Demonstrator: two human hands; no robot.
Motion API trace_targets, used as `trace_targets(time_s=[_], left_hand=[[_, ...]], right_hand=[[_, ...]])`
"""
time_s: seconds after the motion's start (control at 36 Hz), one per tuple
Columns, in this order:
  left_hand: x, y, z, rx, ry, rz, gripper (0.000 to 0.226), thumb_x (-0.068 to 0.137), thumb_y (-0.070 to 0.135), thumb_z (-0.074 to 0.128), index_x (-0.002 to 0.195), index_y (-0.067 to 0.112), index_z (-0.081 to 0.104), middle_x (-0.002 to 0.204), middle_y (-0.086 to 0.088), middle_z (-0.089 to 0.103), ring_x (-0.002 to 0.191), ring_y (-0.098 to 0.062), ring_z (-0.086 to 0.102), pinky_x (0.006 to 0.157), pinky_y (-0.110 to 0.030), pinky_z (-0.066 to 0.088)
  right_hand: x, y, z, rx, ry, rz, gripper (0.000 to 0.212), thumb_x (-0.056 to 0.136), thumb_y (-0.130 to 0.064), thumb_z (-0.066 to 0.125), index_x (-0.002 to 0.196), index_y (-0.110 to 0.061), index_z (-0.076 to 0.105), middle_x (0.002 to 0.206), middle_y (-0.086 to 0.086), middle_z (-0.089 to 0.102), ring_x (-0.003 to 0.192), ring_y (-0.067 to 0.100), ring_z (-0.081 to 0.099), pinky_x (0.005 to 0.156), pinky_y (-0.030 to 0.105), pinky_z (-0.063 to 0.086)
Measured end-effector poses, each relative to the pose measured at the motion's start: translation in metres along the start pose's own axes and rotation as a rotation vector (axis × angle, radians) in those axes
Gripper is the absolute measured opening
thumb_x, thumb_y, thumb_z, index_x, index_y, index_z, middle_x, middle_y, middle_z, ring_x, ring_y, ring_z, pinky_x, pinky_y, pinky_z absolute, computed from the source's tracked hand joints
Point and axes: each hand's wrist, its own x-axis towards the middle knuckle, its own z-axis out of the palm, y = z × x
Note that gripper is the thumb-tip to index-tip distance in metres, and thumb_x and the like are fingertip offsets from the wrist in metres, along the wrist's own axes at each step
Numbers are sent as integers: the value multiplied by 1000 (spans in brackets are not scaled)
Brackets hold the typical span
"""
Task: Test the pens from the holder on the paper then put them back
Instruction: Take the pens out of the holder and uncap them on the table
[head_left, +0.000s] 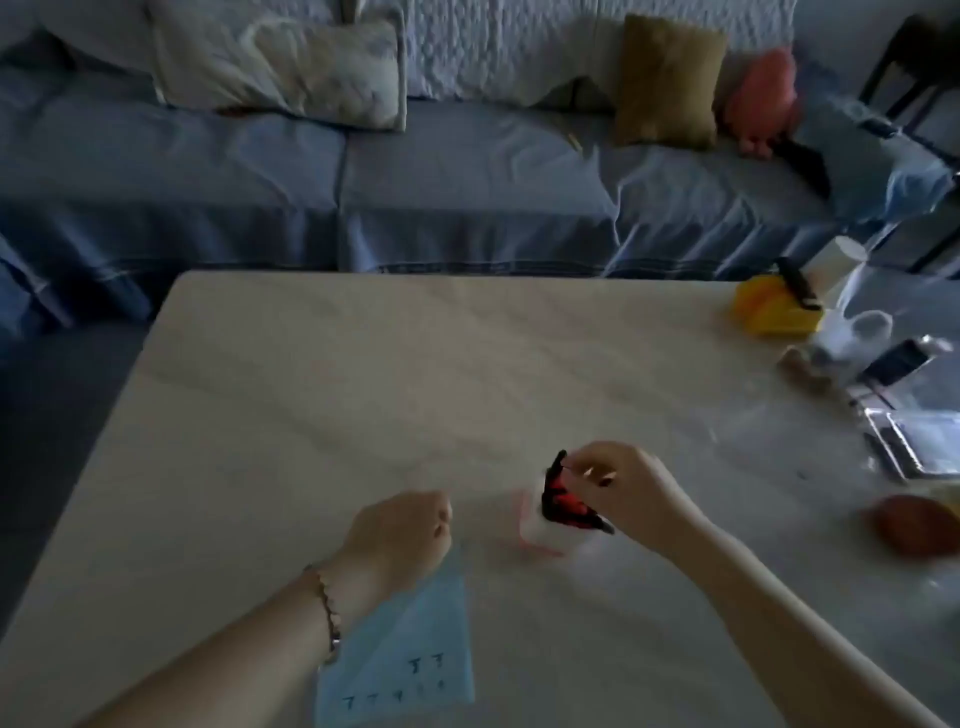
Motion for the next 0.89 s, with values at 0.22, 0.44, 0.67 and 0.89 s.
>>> trace_targets(time_s=[0.22,0.44,0.67,0.89], left_hand=[[56,-9,79,-80,119,72,25,91,23,41,112,25,54,116,7,60,112,-13,53,91,-22,38],[67,1,95,-179,314,222,21,90,25,46,107,27,58,105,10,62,99,-12,57,83,-24,42],[38,8,93,-623,283,155,18,81,24,53,72,11,62,67,0,66,67,-16,66,68,-27,50],[-4,31,59,-1309,-137,45,43,95,42,37,97,11,65,83,-4,67,72,-13,64,61,-24,52]], right_hand=[[36,56,57,-384,90,-120,32,76,-48,64,104,-32,64,103,-11,61,102,13,49,85,24,34],[45,70,78,-392,150,-186,16,79,-44,62,77,-27,64,93,-6,66,95,16,50,77,29,35],[7,51,69,-131,545,-286,14,80,-24,69,93,-20,71,79,-14,56,69,5,55,60,16,44],[-34,31,126,30,785,-771,27,69,-5,71,96,-3,72,96,-5,59,88,-3,55,81,4,44]])
